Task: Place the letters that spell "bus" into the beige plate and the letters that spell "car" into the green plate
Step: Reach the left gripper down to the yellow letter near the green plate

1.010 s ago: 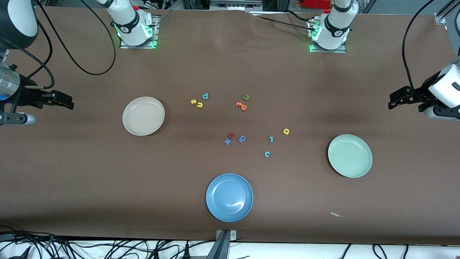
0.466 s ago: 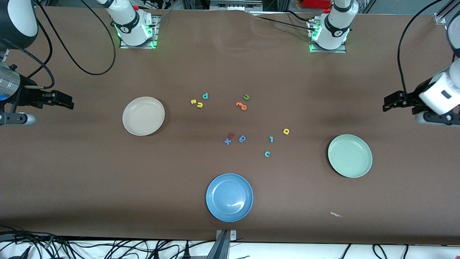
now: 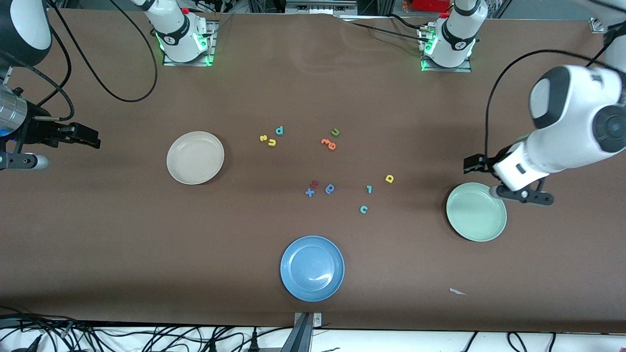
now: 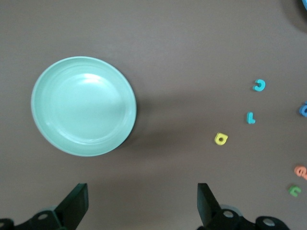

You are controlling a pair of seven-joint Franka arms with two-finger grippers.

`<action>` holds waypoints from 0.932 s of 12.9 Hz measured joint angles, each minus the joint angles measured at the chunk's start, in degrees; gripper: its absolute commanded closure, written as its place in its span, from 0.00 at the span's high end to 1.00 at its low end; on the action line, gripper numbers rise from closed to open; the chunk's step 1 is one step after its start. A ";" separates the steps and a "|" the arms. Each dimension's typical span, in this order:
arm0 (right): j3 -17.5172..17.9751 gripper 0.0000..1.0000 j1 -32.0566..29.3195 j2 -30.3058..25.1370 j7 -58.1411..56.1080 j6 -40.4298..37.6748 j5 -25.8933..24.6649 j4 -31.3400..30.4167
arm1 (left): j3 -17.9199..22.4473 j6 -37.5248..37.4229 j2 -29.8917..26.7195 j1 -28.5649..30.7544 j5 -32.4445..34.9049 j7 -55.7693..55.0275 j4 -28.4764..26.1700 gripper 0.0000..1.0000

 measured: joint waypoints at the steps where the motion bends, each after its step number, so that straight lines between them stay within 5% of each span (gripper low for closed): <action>1: 0.00 1.00 0.00 0.00 0.00 0.06 0.00 0.00 | -0.10 1.83 1.34 -1.58 -0.01 -2.59 -0.09 1.00; 4: -0.13 1.00 -0.04 0.03 0.00 0.13 0.00 0.00 | -0.48 8.73 4.57 -6.70 -0.01 -8.97 -1.92 1.00; 8: -0.97 1.00 -0.17 0.04 0.03 0.08 0.00 0.00 | -0.65 27.14 5.96 -11.10 -0.02 -13.25 -14.07 1.00; 12: -1.98 1.00 -0.20 0.04 -0.20 0.06 0.00 0.00 | -2.02 37.24 7.71 -12.87 -0.02 -15.66 -21.38 1.00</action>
